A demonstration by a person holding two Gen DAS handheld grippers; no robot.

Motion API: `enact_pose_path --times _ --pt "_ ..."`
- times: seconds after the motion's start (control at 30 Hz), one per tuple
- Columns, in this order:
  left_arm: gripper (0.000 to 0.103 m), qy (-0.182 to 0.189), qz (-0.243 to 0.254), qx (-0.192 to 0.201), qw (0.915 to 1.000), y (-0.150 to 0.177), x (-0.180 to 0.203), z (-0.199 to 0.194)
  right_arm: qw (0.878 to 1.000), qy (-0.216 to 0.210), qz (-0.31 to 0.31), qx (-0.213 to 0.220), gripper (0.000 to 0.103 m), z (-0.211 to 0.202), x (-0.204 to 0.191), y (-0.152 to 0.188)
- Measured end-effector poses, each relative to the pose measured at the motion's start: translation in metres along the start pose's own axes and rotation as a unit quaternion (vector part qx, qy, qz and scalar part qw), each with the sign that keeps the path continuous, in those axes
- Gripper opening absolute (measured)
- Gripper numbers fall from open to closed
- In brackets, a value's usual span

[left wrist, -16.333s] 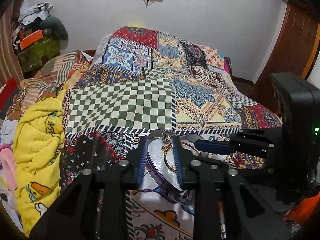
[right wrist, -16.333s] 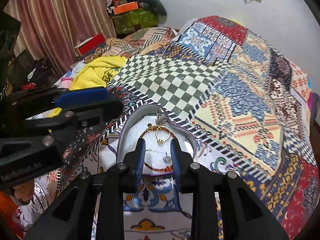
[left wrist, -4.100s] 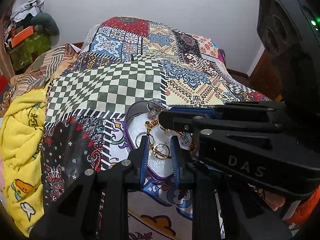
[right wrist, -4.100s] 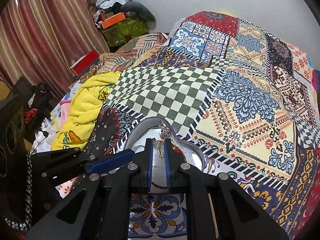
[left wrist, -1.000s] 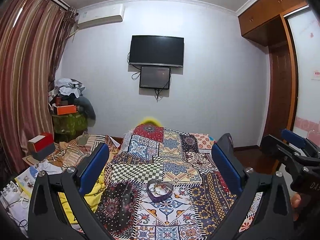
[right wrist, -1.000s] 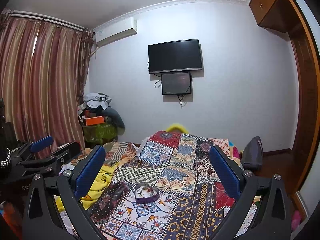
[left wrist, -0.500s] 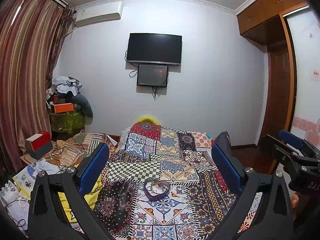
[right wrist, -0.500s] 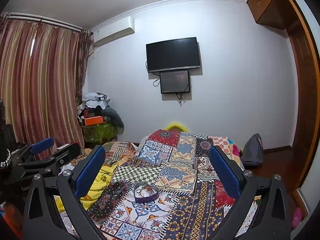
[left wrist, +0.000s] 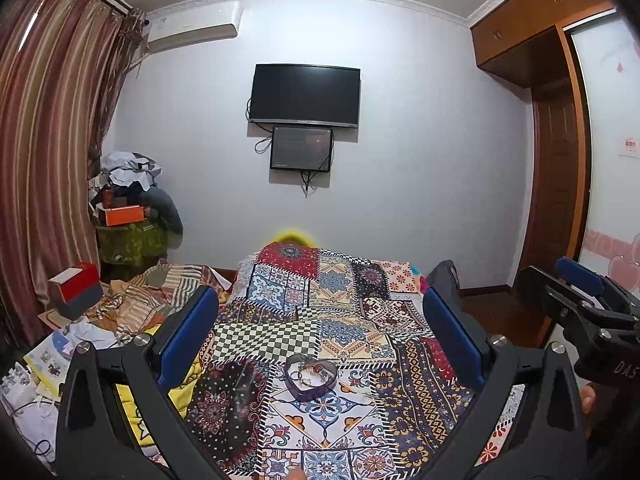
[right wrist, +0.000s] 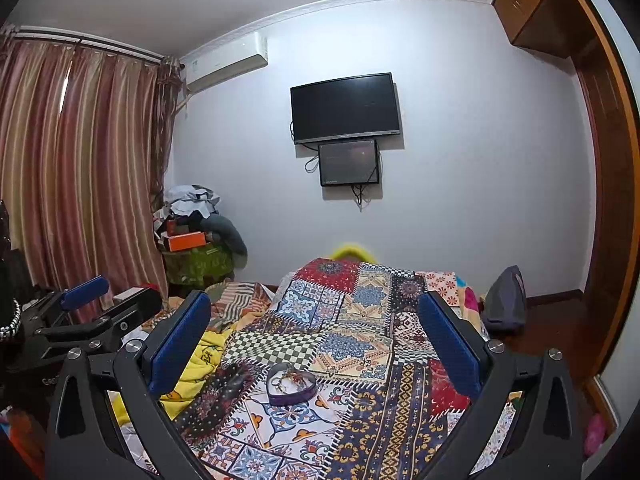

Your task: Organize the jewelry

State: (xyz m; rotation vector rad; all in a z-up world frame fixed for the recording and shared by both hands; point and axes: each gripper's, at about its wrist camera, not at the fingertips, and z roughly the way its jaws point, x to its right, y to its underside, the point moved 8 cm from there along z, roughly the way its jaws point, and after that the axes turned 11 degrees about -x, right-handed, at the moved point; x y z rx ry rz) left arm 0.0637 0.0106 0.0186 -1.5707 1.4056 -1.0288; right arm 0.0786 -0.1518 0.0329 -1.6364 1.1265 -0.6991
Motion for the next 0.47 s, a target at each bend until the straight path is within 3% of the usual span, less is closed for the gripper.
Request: enact_pose_path --times 0.47 --pt "0.102 0.006 -0.003 -0.004 1.0000 0.0006 -0.0021 0.0041 1.000 0.001 0.000 -0.002 0.103 0.0023 0.0001 0.0003"
